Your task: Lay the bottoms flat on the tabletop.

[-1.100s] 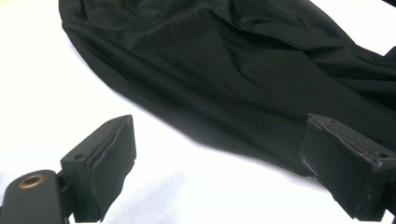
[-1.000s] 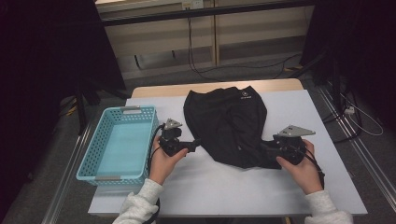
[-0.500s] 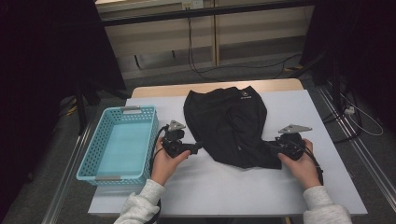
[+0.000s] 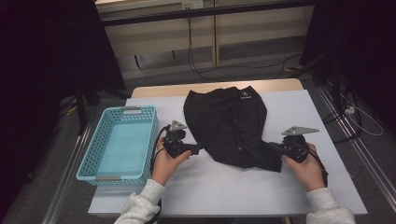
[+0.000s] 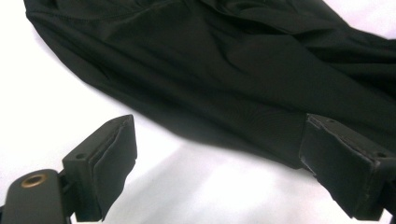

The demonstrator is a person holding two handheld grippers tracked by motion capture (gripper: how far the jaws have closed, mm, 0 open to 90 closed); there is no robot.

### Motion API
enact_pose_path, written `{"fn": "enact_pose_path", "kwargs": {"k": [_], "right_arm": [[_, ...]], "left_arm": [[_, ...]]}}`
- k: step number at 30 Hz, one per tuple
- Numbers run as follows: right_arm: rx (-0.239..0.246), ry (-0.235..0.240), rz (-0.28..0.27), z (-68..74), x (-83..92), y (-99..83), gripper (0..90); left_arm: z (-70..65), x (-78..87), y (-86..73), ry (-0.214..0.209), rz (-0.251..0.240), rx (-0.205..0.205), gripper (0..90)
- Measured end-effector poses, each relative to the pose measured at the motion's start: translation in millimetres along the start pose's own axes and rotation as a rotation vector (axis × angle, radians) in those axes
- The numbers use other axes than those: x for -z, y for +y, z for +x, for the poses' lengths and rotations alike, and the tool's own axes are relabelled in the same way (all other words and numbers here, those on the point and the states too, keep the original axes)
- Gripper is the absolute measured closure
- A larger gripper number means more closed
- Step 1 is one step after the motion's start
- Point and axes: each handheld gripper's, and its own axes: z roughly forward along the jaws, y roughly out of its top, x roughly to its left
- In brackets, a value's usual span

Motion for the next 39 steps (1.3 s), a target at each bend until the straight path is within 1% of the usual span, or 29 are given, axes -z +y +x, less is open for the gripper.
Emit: {"fn": "enact_pose_path", "kwargs": {"k": [2,3,4,6,7,8,9,10,12,14,16,18,20,21,22,24,26,28,30,32,35,37,39], "right_arm": [[0.031,-0.019,-0.04,9.4,9.1,3.2,87.6],[0.038,-0.019,-0.07,15.4,14.4,6.3,87.5],[0.044,-0.017,-0.088,19.6,17.4,7.7,87.5],[0.075,0.003,-0.116,33.2,22.4,10.4,87.5],[0.098,0.014,-0.115,40.9,23.0,10.3,87.5],[0.12,0.034,-0.104,48.3,22.0,9.4,87.5],[0.13,0.069,-0.087,55.8,19.6,7.9,87.5],[0.145,0.089,-0.07,63.4,16.5,5.7,87.5],[0.2,0.116,-0.026,76.9,7.8,1.4,87.4],[0.218,0.152,0.002,85.7,-0.8,-2.1,87.4],[0.235,0.172,0.03,91.0,-7.3,-4.6,87.2],[0.226,0.19,0.035,91.0,-9.9,-5.3,84.4],[0.192,0.181,0.002,86.2,-8.1,-4.1,75.2],[0.172,0.176,-0.011,82.8,-6.3,-2.7,71.6],[0.158,0.161,-0.022,79.2,-4.1,-1.4,69.9],[0.142,0.134,-0.032,72.8,-0.7,0.3,66.5],[0.129,0.118,-0.034,67.2,0.3,-0.3,65.7],[0.105,0.106,-0.036,62.5,0.8,-1.0,64.1],[0.102,0.078,-0.026,57.7,1.5,-1.4,62.4],[0.081,0.068,-0.044,52.2,4.0,-0.4,58.2],[0.054,0.036,-0.071,43.5,8.1,1.3,56.6],[0.043,0.014,-0.063,39.2,6.6,0.2,54.8],[0.05,-0.004,-0.037,34.7,1.1,-2.7,52.7]], "left_arm": [[0.8,0.0,-0.5,-0.001,0.003,0.006,12.4],[0.8,0.0,-0.6,-0.002,0.002,0.007,12.3],[0.5,0.1,-0.4,-0.002,0.002,0.005,12.3],[0.2,0.3,0.2,-0.004,-0.001,0.002,12.3],[-0.1,0.4,0.3,-0.005,-0.001,0.003,12.3],[-0.3,0.4,0.4,-0.007,0.0,0.003,12.3],[-0.5,0.2,0.2,-0.008,0.002,0.003,12.2],[-0.6,-0.1,0.0,-0.008,0.002,0.004,12.2],[-0.3,-0.4,-0.3,-0.009,0.003,0.003,12.2],[-0.7,-0.7,-0.7,-0.008,0.003,0.005,12.2],[-0.8,-1.1,-1.0,-0.01,0.006,0.008,12.1],[-0.6,-1.4,-1.3,-0.012,0.009,0.004,12.1],[-0.4,-1.9,-1.7,-0.011,0.009,0.005,12.1],[-0.3,-1.9,-1.8,-0.009,0.009,0.005,12.1],[-0.1,-1.9,-1.8,-0.009,0.011,0.004,12.1],[-0.4,-2.4,-1.9,-0.012,0.011,0.007,12.0],[-1.1,-2.8,-1.7,-0.008,0.009,0.005,12.0],[-1.8,-2.7,-1.0,-0.014,0.011,0.002,12.0],[-2.5,-2.7,-0.7,-0.014,0.011,-0.001,12.0],[-2.7,-2.8,-0.6,-0.016,0.01,-0.001,12.0],[-2.4,-3.2,-1.0,-0.014,0.011,-0.001,12.0],[-2.5,-4.1,-1.6,-0.016,0.016,0.0,12.0],[-3.6,-4.9,-1.8,-0.017,0.018,-0.001,12.0]]}}
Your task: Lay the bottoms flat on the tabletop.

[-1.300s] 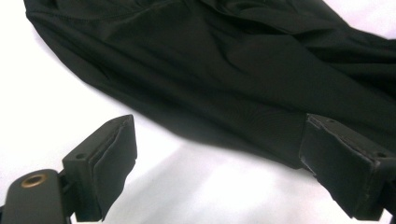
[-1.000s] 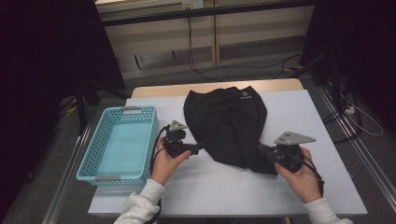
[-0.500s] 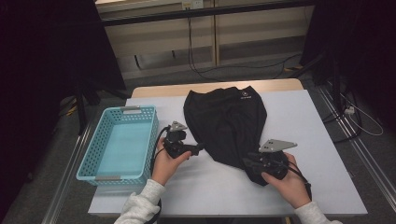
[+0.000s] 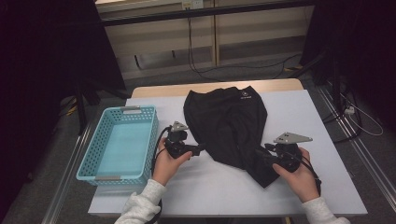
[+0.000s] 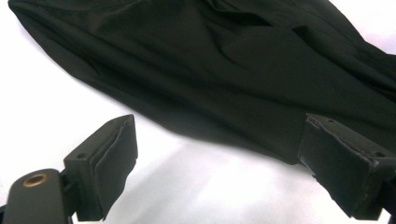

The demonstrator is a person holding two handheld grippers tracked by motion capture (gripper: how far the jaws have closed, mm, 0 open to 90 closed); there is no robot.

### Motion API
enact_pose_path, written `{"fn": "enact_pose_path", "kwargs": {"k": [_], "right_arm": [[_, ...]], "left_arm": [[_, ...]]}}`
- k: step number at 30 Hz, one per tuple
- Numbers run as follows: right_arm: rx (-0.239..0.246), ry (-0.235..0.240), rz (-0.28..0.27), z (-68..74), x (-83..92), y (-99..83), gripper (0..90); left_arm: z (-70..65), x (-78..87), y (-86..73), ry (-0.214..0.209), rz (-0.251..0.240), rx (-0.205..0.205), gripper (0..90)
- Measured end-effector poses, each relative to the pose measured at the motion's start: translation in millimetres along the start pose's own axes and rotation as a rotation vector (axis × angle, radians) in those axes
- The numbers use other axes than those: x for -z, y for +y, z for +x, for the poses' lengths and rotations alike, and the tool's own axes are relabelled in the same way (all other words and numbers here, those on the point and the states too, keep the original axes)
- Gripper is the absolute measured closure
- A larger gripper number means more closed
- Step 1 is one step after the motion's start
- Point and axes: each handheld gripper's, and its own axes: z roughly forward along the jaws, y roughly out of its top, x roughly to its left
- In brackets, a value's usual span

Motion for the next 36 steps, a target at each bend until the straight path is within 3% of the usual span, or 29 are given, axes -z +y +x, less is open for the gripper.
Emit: {"fn": "enact_pose_path", "kwargs": {"k": [5,7,10,12,15,17,21,26,28,30,32,36], "right_arm": [[-0.018,0.0,0.025,-5.5,-9.2,-3.5,51.2],[0.0,0.004,0.038,-3.1,-12.5,-4.0,52.2],[0.018,0.015,0.095,0.0,-21.4,-8.9,59.1],[0.017,0.02,0.082,0.6,-22.8,-10.4,68.7],[0.051,0.039,0.093,2.4,-21.9,-8.9,85.8],[0.063,0.044,0.097,3.3,-20.5,-7.0,88.7],[0.043,0.085,0.082,4.0,-17.2,-4.0,90.0],[0.08,0.122,0.065,13.6,-13.3,2.3,90.0],[0.096,0.086,0.072,15.8,-15.4,2.1,88.6],[0.088,0.006,0.078,11.2,-19.0,-0.4,76.2],[0.113,-0.057,0.101,3.0,-20.9,-3.8,74.7],[0.068,-0.039,0.107,-4.6,-18.7,-9.9,71.4]], "left_arm": [[-2.6,-0.4,0.9,-0.004,0.001,-0.009,11.9],[-3.0,-1.3,0.5,-0.003,0.004,-0.013,11.9],[-3.4,-1.8,0.0,-0.007,0.01,-0.01,11.9],[-3.7,-1.5,0.2,-0.006,0.003,-0.01,11.9],[-3.4,-1.3,0.4,-0.005,0.002,-0.009,11.9],[-2.9,-1.3,-0.1,-0.008,0.01,-0.011,11.9],[-2.7,-1.0,0.1,-0.008,0.007,-0.014,11.9],[-2.8,-1.3,-0.1,-0.01,0.009,-0.009,11.9],[-2.9,-1.3,-0.2,-0.011,0.012,-0.011,11.9],[-3.1,-1.0,0.0,-0.008,0.004,-0.011,11.9],[-2.9,0.1,0.3,-0.008,0.003,-0.008,11.9],[-1.0,0.7,0.4,-0.005,0.006,-0.007,11.8]]}}
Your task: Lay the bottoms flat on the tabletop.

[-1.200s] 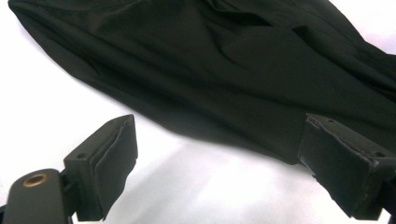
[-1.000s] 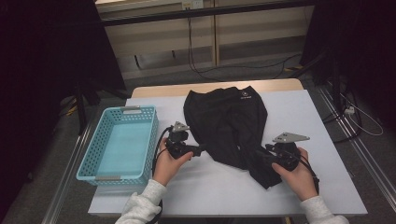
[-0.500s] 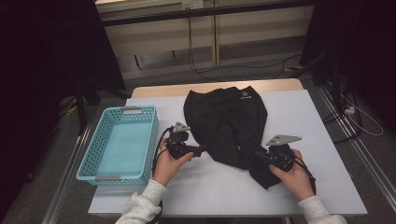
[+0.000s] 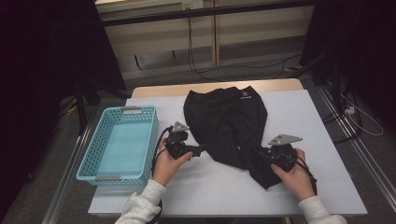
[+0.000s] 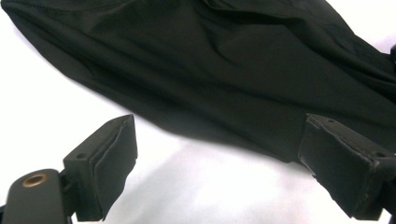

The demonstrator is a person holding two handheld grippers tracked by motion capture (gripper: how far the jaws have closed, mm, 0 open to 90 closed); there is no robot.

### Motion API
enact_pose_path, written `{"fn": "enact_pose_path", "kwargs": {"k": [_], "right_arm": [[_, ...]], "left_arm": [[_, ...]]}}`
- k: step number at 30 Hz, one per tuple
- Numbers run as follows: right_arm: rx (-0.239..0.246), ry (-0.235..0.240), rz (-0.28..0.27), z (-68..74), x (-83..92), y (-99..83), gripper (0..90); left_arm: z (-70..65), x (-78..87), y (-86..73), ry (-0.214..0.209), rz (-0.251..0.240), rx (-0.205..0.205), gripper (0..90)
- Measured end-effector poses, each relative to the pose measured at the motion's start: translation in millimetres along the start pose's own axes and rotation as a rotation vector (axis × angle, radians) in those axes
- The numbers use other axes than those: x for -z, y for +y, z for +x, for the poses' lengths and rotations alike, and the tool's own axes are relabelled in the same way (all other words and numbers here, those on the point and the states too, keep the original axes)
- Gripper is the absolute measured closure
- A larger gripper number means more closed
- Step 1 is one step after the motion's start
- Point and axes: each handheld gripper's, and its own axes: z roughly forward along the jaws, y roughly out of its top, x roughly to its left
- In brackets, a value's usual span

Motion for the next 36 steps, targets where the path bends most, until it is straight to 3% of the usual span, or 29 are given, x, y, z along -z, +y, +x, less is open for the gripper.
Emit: {"fn": "enact_pose_path", "kwargs": {"k": [3,5,9,14,18,22,26,30,33,36], "right_arm": [[-0.016,-0.01,-0.004,-2.2,0.7,-1.0,70.4],[-0.041,0.007,-0.01,-5.8,-0.3,-2.7,70.8],[-0.084,0.05,-0.016,-9.1,-0.4,-4.5,83.6],[-0.05,0.056,-0.008,-7.0,0.1,-1.2,90.0],[-0.055,0.063,-0.014,-7.4,3.0,1.7,90.0],[-0.066,0.089,-0.053,-6.5,11.5,6.8,90.0],[-0.057,0.149,-0.072,2.8,15.7,11.1,90.0],[-0.011,0.204,-0.081,20.6,15.7,16.9,90.0],[-0.007,0.248,-0.098,31.7,13.6,22.0,90.0],[0.006,0.258,-0.094,39.8,7.2,28.2,90.0]], "left_arm": [[-0.8,0.1,0.2,-0.002,-0.003,0.002,11.7],[-1.9,0.5,0.7,-0.002,-0.009,0.0,11.7],[-2.5,-0.1,0.7,-0.004,-0.004,-0.002,11.7],[-0.6,-0.6,-0.5,0.003,-0.001,-0.001,11.7],[3.1,-1.0,-2.3,0.009,0.01,0.006,11.7],[2.8,-0.7,-2.2,0.011,0.006,0.002,11.8],[2.9,-1.0,-2.3,0.015,0.007,0.004,11.9],[2.6,-0.6,-1.7,0.011,0.002,0.006,11.9],[1.9,-0.2,-1.0,0.009,0.0,0.002,11.9],[1.2,-0.7,-0.8,0.008,-0.003,0.005,11.8]]}}
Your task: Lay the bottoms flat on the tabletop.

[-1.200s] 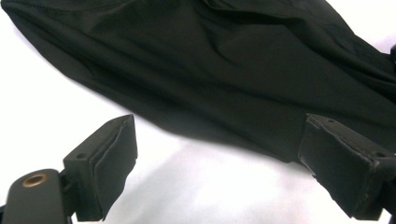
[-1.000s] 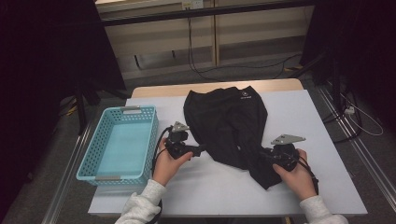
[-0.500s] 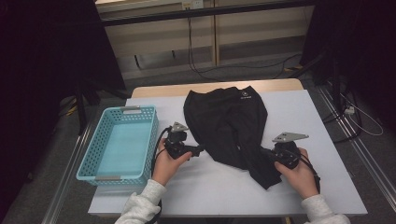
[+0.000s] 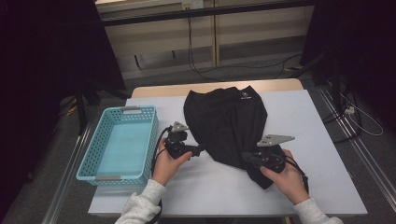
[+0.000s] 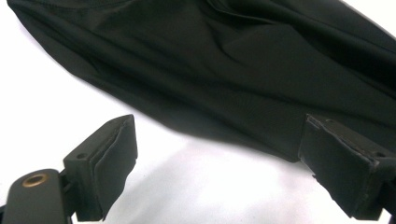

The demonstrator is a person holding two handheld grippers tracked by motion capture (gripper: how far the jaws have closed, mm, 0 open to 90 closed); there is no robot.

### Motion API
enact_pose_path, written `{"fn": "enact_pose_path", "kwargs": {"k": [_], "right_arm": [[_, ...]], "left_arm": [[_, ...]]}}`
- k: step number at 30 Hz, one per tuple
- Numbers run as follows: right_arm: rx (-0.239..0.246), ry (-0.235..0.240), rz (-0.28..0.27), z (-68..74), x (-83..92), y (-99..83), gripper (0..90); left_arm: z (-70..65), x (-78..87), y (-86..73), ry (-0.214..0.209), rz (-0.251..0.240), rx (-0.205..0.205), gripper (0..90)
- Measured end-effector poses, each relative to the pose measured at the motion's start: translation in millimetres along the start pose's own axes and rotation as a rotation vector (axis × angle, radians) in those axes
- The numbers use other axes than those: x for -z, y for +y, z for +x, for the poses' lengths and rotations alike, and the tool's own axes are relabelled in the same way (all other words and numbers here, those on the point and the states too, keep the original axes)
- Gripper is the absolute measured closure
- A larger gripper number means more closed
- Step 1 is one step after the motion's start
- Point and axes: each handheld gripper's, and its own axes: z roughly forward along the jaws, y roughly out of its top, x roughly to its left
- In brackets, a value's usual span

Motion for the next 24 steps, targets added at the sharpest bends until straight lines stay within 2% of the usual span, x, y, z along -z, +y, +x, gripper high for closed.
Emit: {"fn": "enact_pose_path", "kwargs": {"k": [3,5,6,8,10,12,14,17,20,22,24], "right_arm": [[-0.014,0.014,-0.007,1.1,-10.6,4.0,90.0],[-0.018,0.014,0.009,0.8,-15.8,3.7,88.2],[-0.023,0.002,0.013,-0.1,-16.3,2.8,84.9],[-0.029,0.009,0.023,-3.3,-14.5,0.8,74.7],[-0.03,-0.023,0.007,-8.1,-7.2,0.0,60.7],[-0.039,-0.032,-0.016,-16.0,2.1,-0.5,54.2],[-0.056,-0.074,-0.04,-24.8,11.1,-2.3,45.1],[-0.095,-0.131,-0.051,-40.0,21.5,-8.5,46.6],[-0.122,-0.165,-0.047,-51.7,27.2,-15.3,47.2],[-0.091,-0.21,-0.011,-56.2,28.5,-19.2,52.4],[-0.083,-0.248,0.027,-58.7,28.2,-24.0,54.6]], "left_arm": [[-0.7,-0.1,-0.2,-0.001,0.003,-0.001,11.9],[-0.8,0.6,-0.2,-0.002,0.006,-0.005,11.9],[-1.0,0.8,-0.3,-0.004,0.005,-0.005,11.9],[-0.3,1.7,-0.4,-0.004,0.005,-0.003,11.9],[0.3,2.6,-0.2,-0.001,-0.002,0.002,11.7],[0.6,2.8,-0.2,0.002,-0.001,0.0,11.6],[0.3,2.4,-0.2,-0.002,0.002,0.001,11.7],[-0.6,2.1,0.7,-0.004,0.001,-0.004,11.6],[-0.8,2.0,1.4,-0.004,-0.001,-0.002,11.6],[-0.8,1.7,1.3,-0.003,-0.001,0.0,11.6],[-0.5,1.7,1.1,-0.003,0.004,-0.002,11.6]]}}
